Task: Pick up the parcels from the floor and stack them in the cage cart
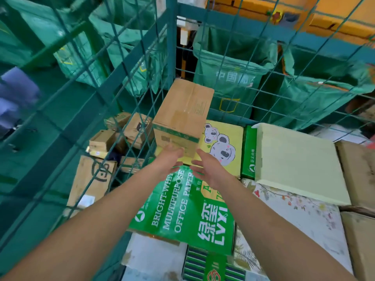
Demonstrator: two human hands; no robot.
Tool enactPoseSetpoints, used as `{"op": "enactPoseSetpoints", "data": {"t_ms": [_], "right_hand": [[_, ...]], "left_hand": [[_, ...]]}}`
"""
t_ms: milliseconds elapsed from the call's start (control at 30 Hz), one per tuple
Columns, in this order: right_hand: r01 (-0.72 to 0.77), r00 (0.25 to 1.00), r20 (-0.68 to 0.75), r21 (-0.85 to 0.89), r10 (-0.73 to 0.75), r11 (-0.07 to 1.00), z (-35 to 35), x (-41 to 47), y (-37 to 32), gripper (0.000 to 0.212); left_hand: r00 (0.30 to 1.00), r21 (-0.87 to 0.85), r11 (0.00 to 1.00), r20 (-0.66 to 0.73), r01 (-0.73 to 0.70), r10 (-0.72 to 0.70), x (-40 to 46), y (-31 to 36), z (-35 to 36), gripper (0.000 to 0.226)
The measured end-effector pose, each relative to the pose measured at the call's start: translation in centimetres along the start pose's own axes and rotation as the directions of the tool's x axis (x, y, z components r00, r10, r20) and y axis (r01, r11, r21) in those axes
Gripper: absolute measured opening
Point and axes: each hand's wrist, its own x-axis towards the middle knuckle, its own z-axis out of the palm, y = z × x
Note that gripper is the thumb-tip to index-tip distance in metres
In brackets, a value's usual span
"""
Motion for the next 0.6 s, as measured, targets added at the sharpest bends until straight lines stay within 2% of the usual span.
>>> {"op": "enactPoseSetpoints", "data": {"t_ms": [100,200,333,467,600], "right_hand": [[0.035,0.999,0.025,-0.01,-0.035,0.999,-0.3,-3.0,1.0,0.034],[0.061,0.995,0.085,-0.036,-0.058,0.997,-1.2,-7.0,3.3,0.039],[0.088,0.984,0.165,-0.12,-0.068,0.989,-3.2,-13.4,7.1,0.044],[0.14,0.963,0.257,-0.223,-0.08,0.965,-4.7,-20.0,10.6,0.04],[0.176,0.937,0.343,-0.289,-0.07,0.941,-4.8,-26.0,14.1,0.032]], "left_hand": [[1.0,0.042,0.999,0.021,-0.009,0.008,-3.7,-0.8,0.6,0.042],[0.999,0.054,0.999,0.032,0.001,-0.003,-8.5,-2.9,1.2,0.024],[0.999,0.115,0.993,0.04,-0.008,0.003,-15.5,-6.6,2.2,0.038],[0.998,0.164,0.986,0.057,-0.037,0.028,-23.8,-9.4,3.3,0.03],[0.997,0.104,0.992,0.022,-0.069,0.067,-31.6,-13.2,3.5,0.037]]}}
